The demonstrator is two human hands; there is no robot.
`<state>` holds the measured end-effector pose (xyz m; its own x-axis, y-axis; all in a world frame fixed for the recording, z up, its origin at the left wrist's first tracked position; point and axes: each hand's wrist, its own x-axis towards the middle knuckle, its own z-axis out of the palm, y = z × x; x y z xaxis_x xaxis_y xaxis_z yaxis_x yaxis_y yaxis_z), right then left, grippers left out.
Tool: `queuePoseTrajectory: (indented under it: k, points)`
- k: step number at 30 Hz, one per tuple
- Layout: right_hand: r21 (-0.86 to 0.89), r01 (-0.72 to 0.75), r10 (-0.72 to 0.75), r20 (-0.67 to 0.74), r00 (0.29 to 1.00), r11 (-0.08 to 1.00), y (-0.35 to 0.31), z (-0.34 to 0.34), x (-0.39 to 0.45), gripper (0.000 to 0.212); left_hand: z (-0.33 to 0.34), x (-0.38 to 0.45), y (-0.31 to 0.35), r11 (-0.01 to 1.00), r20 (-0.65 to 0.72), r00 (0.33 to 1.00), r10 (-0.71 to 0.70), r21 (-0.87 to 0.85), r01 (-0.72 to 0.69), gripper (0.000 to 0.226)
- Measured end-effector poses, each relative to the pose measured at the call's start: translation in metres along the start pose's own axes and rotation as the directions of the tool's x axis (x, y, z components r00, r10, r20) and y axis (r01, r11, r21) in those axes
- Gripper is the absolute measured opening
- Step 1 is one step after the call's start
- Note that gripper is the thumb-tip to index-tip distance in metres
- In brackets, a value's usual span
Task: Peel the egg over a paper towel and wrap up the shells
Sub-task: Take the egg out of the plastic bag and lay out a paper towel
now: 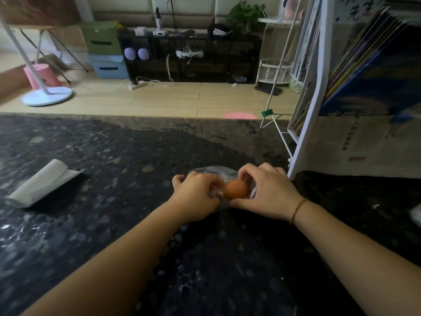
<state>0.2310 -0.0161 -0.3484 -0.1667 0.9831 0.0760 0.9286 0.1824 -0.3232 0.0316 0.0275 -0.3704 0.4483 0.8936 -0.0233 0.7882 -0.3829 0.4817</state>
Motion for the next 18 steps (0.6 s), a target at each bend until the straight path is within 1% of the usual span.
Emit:
queuePoseTrajectory:
  k: [2, 4, 8, 11, 13, 15, 16, 18]
  points:
    - [0.0, 0.019, -0.019, 0.033, 0.999, 1.0, -0.008, -0.003, -0.011, 0.057, -0.005, -0.013, -0.002, 0.999, 0.045, 0.998, 0.032, 0.031, -0.033, 0.018]
    - [0.008, 0.023, -0.023, 0.043, 0.999, 1.0, -0.017, -0.003, -0.024, 0.055, -0.009, -0.029, -0.004, 0.995, 0.057, 0.996, 0.069, 0.07, -0.073, 0.013]
    - [-0.022, 0.069, -0.067, 0.061, 0.996, 0.997, -0.04, 0.004, -0.046, 0.063, -0.017, -0.065, -0.01, 0.983, 0.056, 0.99, 0.129, 0.123, -0.135, 0.015]
    - [-0.009, 0.102, -0.101, 0.069, 0.992, 0.995, -0.052, 0.012, -0.056, 0.068, -0.019, -0.086, -0.016, 0.984, 0.073, 0.987, 0.141, 0.102, -0.148, 0.01]
    - [0.071, 0.053, -0.057, 0.044, 0.997, 0.996, -0.051, 0.016, -0.064, 0.068, -0.022, -0.095, -0.017, 0.992, 0.076, 0.992, 0.099, 0.075, -0.105, 0.012]
    - [0.227, -0.012, 0.011, 0.005, 1.0, 0.974, -0.046, 0.018, -0.075, 0.064, -0.027, -0.101, -0.017, 0.998, 0.08, 0.996, 0.044, 0.043, -0.047, 0.019]
    - [0.292, -0.007, 0.015, -0.023, 1.0, 0.956, -0.043, 0.019, -0.081, 0.062, -0.032, -0.105, -0.016, 1.0, 0.09, 0.996, 0.028, 0.005, -0.029, 0.022]
    - [0.356, 0.048, -0.02, -0.084, 0.996, 0.933, -0.041, 0.019, -0.091, 0.056, -0.047, -0.115, -0.017, 0.985, 0.124, 0.992, 0.038, -0.173, -0.016, 0.029]
